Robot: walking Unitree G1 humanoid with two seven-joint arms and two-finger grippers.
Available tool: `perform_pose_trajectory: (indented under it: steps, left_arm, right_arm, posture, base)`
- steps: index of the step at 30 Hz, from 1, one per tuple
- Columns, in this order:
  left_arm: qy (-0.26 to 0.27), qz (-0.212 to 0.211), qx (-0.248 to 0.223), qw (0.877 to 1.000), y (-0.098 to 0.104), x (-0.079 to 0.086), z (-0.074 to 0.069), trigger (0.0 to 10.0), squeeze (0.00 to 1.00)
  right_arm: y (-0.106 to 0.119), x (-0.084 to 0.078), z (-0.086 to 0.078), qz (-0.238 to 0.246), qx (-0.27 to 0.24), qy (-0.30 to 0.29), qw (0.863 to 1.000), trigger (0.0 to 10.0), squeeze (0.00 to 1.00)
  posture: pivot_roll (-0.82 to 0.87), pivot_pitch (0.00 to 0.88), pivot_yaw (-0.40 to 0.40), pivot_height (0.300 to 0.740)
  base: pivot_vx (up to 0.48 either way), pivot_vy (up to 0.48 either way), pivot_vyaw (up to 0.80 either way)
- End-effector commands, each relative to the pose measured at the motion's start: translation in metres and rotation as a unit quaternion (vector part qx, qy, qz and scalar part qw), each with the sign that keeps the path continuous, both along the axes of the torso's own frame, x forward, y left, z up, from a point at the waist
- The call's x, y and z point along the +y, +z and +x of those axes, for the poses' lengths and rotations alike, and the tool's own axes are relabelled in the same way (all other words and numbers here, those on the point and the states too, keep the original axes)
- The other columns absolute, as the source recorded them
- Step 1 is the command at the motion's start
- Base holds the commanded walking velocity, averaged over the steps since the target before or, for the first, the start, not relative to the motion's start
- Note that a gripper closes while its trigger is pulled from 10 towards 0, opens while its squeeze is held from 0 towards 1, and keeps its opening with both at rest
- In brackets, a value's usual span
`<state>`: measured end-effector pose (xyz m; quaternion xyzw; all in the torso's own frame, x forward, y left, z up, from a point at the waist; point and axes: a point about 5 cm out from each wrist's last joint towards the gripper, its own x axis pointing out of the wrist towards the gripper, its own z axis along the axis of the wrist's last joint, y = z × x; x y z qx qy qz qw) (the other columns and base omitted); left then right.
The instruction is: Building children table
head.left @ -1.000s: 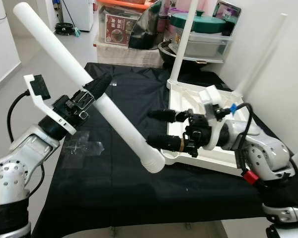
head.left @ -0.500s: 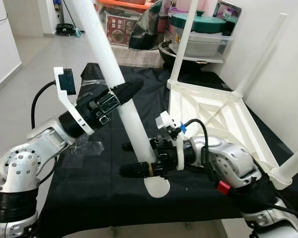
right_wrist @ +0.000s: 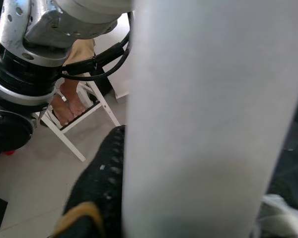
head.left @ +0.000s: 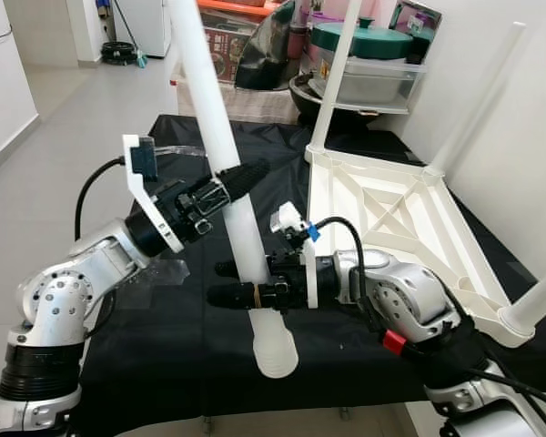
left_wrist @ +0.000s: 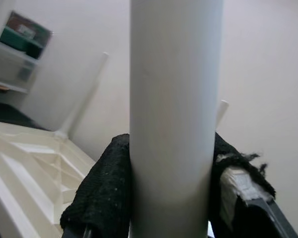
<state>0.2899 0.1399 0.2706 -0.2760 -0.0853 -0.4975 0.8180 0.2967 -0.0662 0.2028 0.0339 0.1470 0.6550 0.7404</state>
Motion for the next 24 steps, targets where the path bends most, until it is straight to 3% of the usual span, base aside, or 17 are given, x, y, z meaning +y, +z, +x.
perform_pose_trajectory:
  steps: [1, 5, 6, 7, 11, 14, 16, 18, 19, 21, 22, 23, 24]
  left_arm:
    - [-0.013, -0.005, -0.012, 1.000, 0.004, -0.007, 0.001, 10.0, 0.00]
    - [-0.008, -0.002, -0.017, 1.000, 0.005, -0.007, 0.002, 10.0, 0.00]
    - [-0.002, 0.001, -0.023, 1.000, 0.005, -0.007, 0.003, 10.0, 0.56]
    - [0.011, 0.002, -0.027, 1.000, 0.005, -0.007, 0.004, 10.0, 1.00]
    - [0.028, 0.002, -0.034, 0.999, 0.005, -0.005, 0.006, 10.0, 1.00]
    - [0.045, -0.003, -0.045, 0.998, 0.009, 0.001, 0.006, 10.0, 1.00]
    - [0.063, -0.014, -0.052, 0.997, 0.013, 0.009, 0.002, 10.0, 1.00]
    - [0.063, -0.014, -0.052, 0.997, 0.013, 0.009, 0.002, 10.0, 1.00]
    - [0.067, -0.018, -0.054, 0.996, 0.014, 0.012, -0.001, 10.0, 1.00]
    - [0.075, -0.013, -0.053, 0.996, 0.009, 0.016, -0.014, 10.0, 1.00]
    - [0.075, -0.013, -0.053, 0.996, 0.009, 0.016, -0.014, 10.0, 1.00]
    - [0.078, -0.008, -0.050, 0.996, 0.005, 0.017, -0.020, 10.0, 1.00]
    - [0.083, 0.000, -0.048, 0.995, -0.001, 0.017, -0.026, 10.0, 0.00]
  right_arm:
    - [0.001, 0.002, -0.004, -0.007, -0.003, 0.012, 1.000, 0.0, 0.00]
    - [0.000, 0.001, -0.005, -0.009, -0.002, 0.011, 1.000, 0.0, 0.00]
    - [-0.002, 0.001, -0.005, -0.010, -0.001, 0.008, 1.000, 0.0, 0.00]
    - [-0.002, 0.001, -0.005, -0.009, 0.000, 0.004, 1.000, 0.0, 0.00]
    - [-0.002, 0.000, -0.004, -0.007, -0.001, -0.005, 1.000, 0.0, 0.00]
    - [0.003, -0.006, 0.005, 0.006, -0.012, -0.045, 0.999, 0.0, 0.00]
    - [0.013, -0.023, 0.026, 0.018, -0.036, -0.122, 0.992, 0.0, 0.00]
    - [0.013, -0.023, 0.026, 0.018, -0.036, -0.122, 0.992, 0.0, 0.00]
    - [0.016, -0.029, 0.032, 0.020, -0.046, -0.149, 0.987, 0.0, 0.00]
    - [0.024, -0.056, 0.058, 0.019, -0.075, -0.268, 0.960, 0.0, 0.00]
    - [0.024, -0.056, 0.058, 0.019, -0.075, -0.268, 0.960, 0.0, 0.00]
    - [0.027, -0.068, 0.067, 0.021, -0.085, -0.317, 0.944, 0.0, 0.00]
    - [0.030, -0.078, 0.074, 0.024, -0.096, -0.361, 0.927, 0.0, 0.00]
  posture:
    - [0.04, 0.000, -0.115, 0.740]
    - [0.04, 0.000, -0.117, 0.740]
    - [0.04, 0.000, -0.117, 0.740]
    - [0.04, 0.000, -0.117, 0.740]
    - [0.05, 0.000, -0.120, 0.740]
    - [0.05, 0.000, -0.120, 0.740]
    - [0.05, 0.000, -0.118, 0.740]
    - [0.05, 0.000, -0.118, 0.740]
    - [0.05, 0.000, -0.118, 0.740]
    - [0.05, 0.000, -0.120, 0.740]
    - [0.05, 0.000, -0.120, 0.740]
    - [0.06, 0.000, -0.122, 0.740]
    - [0.06, 0.000, -0.124, 0.740]
  base:
    - [0.000, 0.000, 0.00]
    - [0.000, 0.000, 0.00]
    - [0.000, 0.000, 0.00]
    - [0.000, 0.000, 0.00]
    - [0.000, 0.000, 0.00]
    - [0.000, 0.000, 0.00]
    - [0.000, 0.000, 0.00]
    - [0.000, 0.000, 0.00]
    - [0.000, 0.000, 0.00]
    - [0.000, 0.000, 0.00]
    - [0.000, 0.000, 0.00]
    - [0.000, 0.000, 0.00]
    - [0.000, 0.000, 0.00]
